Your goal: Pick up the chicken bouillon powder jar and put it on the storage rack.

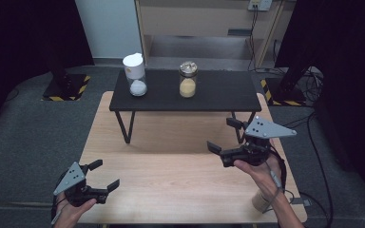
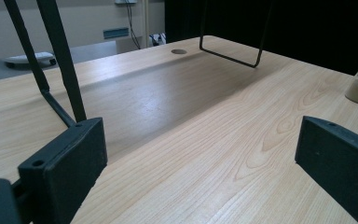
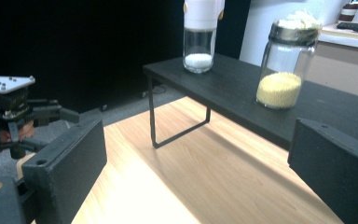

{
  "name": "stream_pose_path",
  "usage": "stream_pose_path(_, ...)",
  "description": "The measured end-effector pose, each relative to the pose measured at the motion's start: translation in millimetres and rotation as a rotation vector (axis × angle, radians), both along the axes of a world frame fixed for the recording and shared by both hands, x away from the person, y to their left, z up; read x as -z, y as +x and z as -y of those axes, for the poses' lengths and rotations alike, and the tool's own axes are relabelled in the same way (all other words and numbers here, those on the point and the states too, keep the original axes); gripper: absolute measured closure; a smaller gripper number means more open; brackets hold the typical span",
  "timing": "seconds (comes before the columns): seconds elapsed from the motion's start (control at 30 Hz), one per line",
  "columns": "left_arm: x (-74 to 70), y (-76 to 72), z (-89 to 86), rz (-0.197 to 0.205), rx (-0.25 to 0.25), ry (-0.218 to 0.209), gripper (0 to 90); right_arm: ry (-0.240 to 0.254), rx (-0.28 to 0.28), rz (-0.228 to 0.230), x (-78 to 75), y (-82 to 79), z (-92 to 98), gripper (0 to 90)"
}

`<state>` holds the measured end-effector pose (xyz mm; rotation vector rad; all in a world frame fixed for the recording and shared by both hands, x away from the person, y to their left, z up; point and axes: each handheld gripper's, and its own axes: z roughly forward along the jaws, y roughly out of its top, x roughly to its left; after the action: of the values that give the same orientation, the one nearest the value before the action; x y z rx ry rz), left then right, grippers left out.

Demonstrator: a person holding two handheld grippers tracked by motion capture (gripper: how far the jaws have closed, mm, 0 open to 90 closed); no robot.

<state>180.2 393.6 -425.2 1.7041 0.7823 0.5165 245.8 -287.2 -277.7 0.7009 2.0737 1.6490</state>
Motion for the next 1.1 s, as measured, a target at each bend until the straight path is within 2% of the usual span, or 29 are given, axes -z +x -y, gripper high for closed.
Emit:
stream_pose_path(0.27, -0.2, -0.1, 0.1, 0.003, 0.002, 0.002, 1.4, -0.026, 0.015, 0.015, 17.5, -16.6, 5.4, 5.1)
stream_pose_path(0.53, -0.5, -0.4, 0.0, 0.004, 0.002, 0.003, 1.3, -0.032, 0.039, 0.034, 32.7, -37.5, 12.9, 5.1)
stream_pose_path(0.9, -0.4, -0.3, 0.2, 0.005, 0.002, 0.005, 1.6, -0.011, 0.068, -0.001, 59.4, -55.9, 27.3, 5.2)
stream_pose_path(1.1, -0.4, -0.3, 0.6, 0.005, 0.004, 0.007, 1.6, -0.028, 0.094, 0.010, 72.2, -66.5, 31.6, 5.5)
